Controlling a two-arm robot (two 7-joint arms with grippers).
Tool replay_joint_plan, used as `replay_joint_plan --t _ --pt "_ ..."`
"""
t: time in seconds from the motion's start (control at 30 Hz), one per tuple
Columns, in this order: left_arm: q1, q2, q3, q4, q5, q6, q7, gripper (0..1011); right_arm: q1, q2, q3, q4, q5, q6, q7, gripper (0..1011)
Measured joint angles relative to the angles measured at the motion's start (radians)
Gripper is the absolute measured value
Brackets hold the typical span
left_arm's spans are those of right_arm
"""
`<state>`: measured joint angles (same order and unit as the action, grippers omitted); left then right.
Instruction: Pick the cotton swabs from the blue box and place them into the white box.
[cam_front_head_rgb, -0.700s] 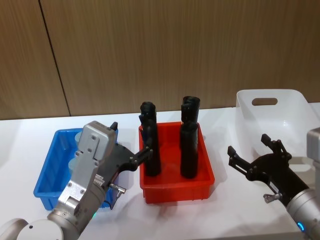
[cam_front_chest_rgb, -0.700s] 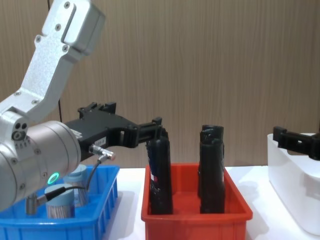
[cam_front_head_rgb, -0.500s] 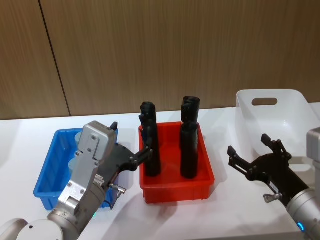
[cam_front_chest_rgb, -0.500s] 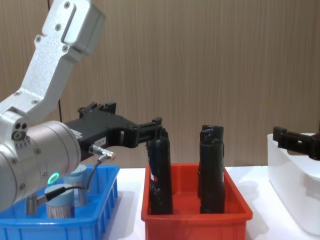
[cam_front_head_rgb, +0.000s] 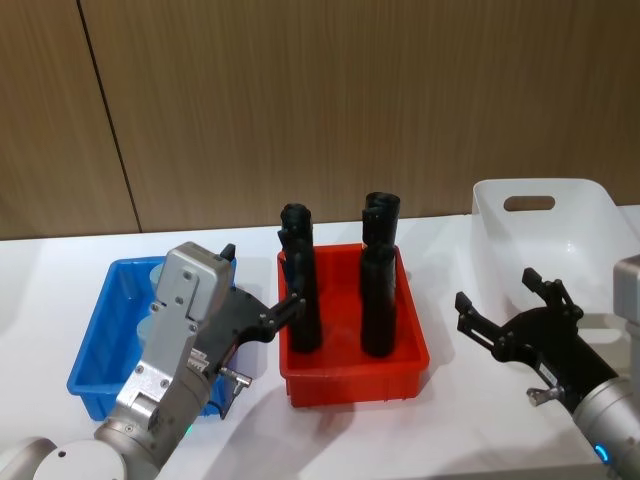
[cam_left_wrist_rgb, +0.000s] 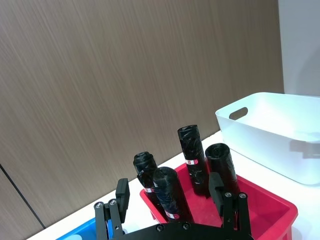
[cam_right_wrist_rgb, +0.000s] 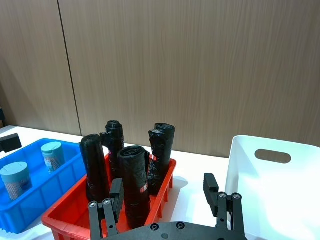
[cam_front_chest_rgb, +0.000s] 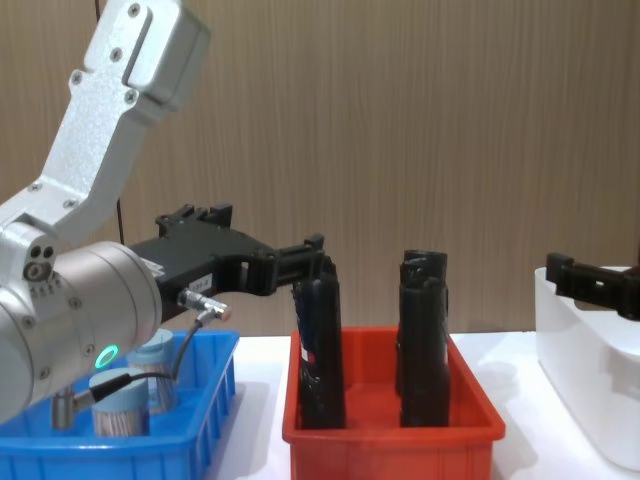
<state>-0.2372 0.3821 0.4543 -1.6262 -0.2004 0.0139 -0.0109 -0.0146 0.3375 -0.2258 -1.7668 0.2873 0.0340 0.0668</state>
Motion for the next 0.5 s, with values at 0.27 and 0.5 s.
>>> replay_joint_plan --t 0.27,0.5 --pt "0.000 0.000 0.000 0.000 0.000 0.000 0.000 1004 0.000 0.000 0.000 0.000 0.000 0.000 0.000 1003" --pt "0.000 0.000 0.000 0.000 0.000 0.000 0.000 1004 0.000 0.000 0.000 0.000 0.000 0.000 0.000 1003"
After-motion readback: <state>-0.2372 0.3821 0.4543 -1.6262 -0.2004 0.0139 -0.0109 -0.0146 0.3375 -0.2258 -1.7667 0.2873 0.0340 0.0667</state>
